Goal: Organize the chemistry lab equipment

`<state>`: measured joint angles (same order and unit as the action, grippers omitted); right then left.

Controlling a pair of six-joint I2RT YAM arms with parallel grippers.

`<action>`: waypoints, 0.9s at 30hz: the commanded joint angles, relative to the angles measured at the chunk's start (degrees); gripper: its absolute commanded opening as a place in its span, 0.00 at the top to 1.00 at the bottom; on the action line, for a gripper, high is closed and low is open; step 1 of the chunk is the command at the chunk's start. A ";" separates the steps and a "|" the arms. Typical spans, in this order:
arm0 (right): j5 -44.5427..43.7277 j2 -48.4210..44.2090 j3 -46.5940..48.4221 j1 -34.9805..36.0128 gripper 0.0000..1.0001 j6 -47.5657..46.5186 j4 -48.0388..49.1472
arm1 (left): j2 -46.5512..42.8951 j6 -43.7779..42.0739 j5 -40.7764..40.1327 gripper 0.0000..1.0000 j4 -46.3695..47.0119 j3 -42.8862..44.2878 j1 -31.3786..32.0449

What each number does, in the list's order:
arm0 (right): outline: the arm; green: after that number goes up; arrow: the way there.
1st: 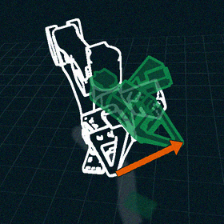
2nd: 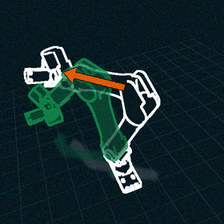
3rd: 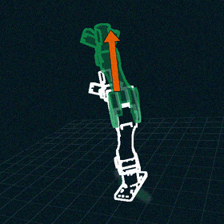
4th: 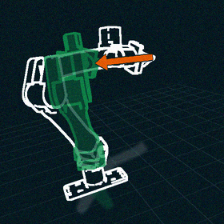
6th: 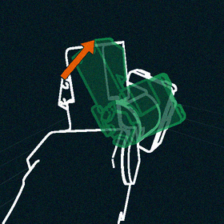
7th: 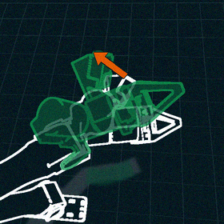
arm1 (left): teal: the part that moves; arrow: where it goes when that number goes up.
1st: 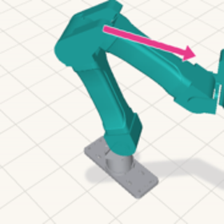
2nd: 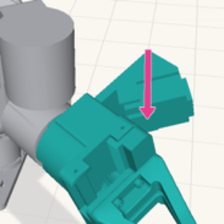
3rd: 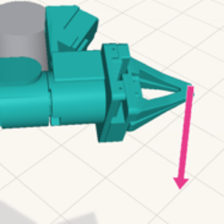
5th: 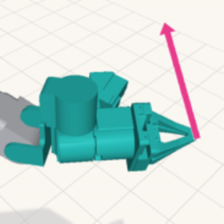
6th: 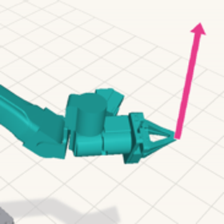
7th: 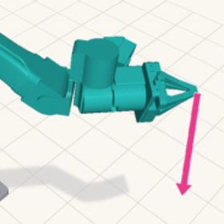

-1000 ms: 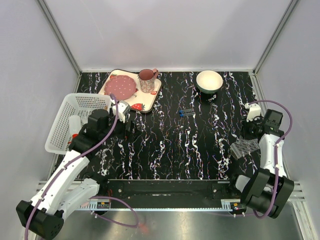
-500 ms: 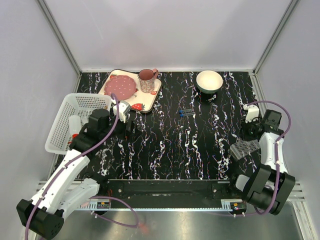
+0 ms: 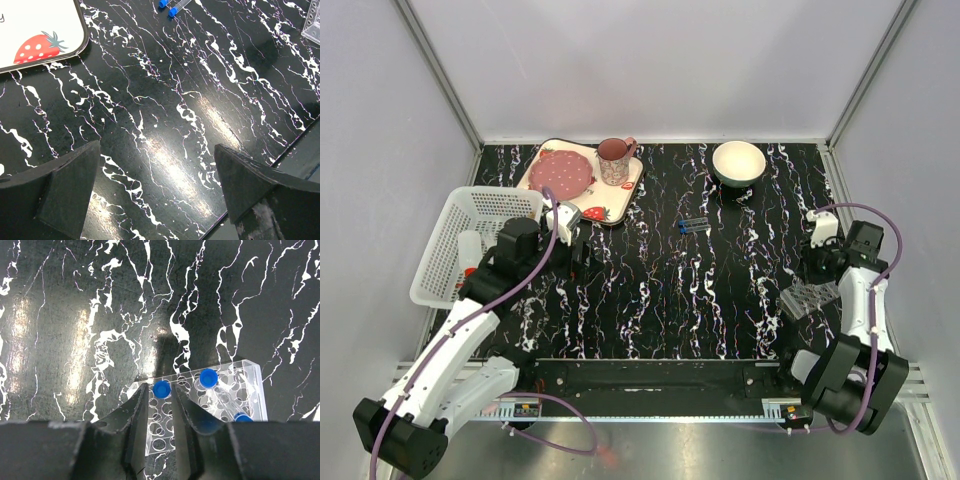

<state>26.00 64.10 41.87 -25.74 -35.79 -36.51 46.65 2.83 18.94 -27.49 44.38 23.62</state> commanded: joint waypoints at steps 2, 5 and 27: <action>0.37 -3.10 1.99 -0.54 0.67 -0.33 -0.40 | 1.07 -0.72 2.33 0.01 1.38 0.27 -0.15; 0.46 -3.19 1.90 -0.89 0.64 -0.33 -0.31 | 1.07 -0.63 2.24 0.01 1.29 0.27 -0.24; 8.26 -7.23 8.39 -1.77 0.58 4.14 -3.03 | 3.79 0.07 5.58 0.01 1.91 0.09 -0.15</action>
<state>29.02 57.87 44.21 -27.18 -34.15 -38.00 48.97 2.87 21.04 -27.55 44.38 23.62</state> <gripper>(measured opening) 0.413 0.984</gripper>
